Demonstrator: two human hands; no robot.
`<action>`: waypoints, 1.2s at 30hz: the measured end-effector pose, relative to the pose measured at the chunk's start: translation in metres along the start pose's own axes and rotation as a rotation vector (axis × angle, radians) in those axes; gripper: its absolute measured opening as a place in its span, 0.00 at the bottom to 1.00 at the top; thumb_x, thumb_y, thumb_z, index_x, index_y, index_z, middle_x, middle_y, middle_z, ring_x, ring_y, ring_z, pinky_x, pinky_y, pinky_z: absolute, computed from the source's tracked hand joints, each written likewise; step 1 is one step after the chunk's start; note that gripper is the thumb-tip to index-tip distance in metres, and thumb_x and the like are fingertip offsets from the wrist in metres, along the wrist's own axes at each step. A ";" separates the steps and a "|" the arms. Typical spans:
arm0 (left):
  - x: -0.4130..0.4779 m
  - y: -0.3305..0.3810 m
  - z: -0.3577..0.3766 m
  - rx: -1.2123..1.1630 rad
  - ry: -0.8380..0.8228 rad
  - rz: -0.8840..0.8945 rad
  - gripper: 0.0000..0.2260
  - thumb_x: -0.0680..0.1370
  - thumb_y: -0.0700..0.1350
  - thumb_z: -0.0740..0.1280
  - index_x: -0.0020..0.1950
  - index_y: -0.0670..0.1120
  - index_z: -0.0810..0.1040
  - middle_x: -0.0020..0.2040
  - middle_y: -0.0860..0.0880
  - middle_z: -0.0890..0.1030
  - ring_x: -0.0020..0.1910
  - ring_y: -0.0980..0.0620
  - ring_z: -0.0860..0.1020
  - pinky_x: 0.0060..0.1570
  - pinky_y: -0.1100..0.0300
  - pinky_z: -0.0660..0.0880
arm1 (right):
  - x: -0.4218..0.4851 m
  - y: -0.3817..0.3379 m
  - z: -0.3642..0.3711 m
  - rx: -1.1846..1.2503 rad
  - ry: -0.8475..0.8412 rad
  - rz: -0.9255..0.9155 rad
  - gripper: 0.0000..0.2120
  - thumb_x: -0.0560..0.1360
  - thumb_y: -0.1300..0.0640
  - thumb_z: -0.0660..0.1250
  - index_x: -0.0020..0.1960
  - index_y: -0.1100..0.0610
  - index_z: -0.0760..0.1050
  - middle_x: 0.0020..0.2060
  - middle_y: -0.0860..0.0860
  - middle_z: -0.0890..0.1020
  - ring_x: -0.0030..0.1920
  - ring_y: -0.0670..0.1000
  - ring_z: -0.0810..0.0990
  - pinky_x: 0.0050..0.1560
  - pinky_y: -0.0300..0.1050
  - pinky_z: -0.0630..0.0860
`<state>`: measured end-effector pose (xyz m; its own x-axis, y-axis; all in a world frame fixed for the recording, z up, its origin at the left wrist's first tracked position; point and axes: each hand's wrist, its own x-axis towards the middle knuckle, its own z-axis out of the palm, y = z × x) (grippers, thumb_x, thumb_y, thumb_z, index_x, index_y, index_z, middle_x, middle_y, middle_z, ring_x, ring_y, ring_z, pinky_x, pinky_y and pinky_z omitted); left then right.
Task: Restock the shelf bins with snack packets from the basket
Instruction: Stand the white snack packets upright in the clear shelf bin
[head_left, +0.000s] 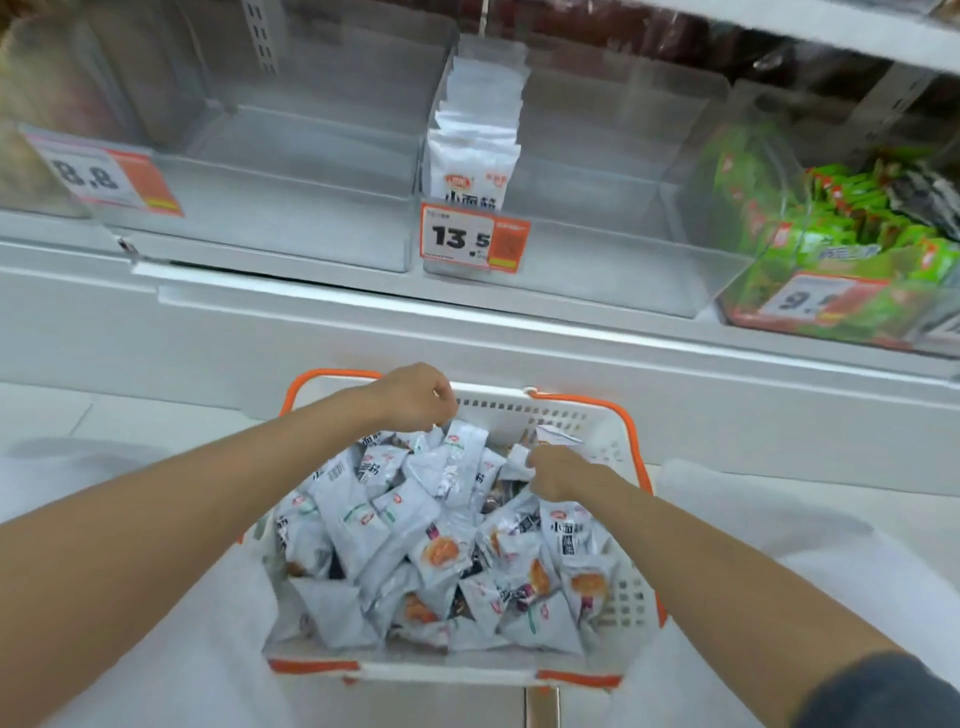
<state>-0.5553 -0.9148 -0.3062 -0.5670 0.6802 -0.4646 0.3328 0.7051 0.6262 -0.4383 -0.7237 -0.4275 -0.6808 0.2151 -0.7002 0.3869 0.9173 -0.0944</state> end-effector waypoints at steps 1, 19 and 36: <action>0.002 0.001 0.001 0.009 -0.002 -0.001 0.09 0.80 0.42 0.64 0.53 0.40 0.81 0.40 0.56 0.76 0.41 0.52 0.78 0.37 0.62 0.71 | 0.002 0.008 0.007 -0.045 -0.042 0.027 0.19 0.78 0.64 0.59 0.69 0.63 0.70 0.66 0.59 0.75 0.63 0.58 0.76 0.63 0.51 0.75; -0.002 -0.009 0.009 -0.203 -0.224 0.033 0.30 0.69 0.49 0.78 0.68 0.49 0.71 0.62 0.55 0.76 0.61 0.52 0.76 0.61 0.56 0.74 | -0.088 -0.029 -0.101 0.947 0.361 -0.361 0.06 0.73 0.65 0.72 0.50 0.61 0.83 0.35 0.47 0.84 0.34 0.44 0.79 0.37 0.35 0.75; -0.007 0.013 0.000 -0.356 -0.082 0.139 0.11 0.68 0.44 0.79 0.44 0.44 0.80 0.36 0.51 0.81 0.32 0.55 0.77 0.32 0.63 0.75 | -0.076 -0.023 -0.112 0.840 1.023 -0.293 0.28 0.74 0.47 0.72 0.25 0.64 0.68 0.20 0.53 0.67 0.26 0.49 0.62 0.29 0.44 0.59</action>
<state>-0.5476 -0.9104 -0.2947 -0.4679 0.7882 -0.3996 0.1118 0.5014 0.8580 -0.4648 -0.7235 -0.2927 -0.8145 0.5367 0.2204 0.1582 0.5709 -0.8056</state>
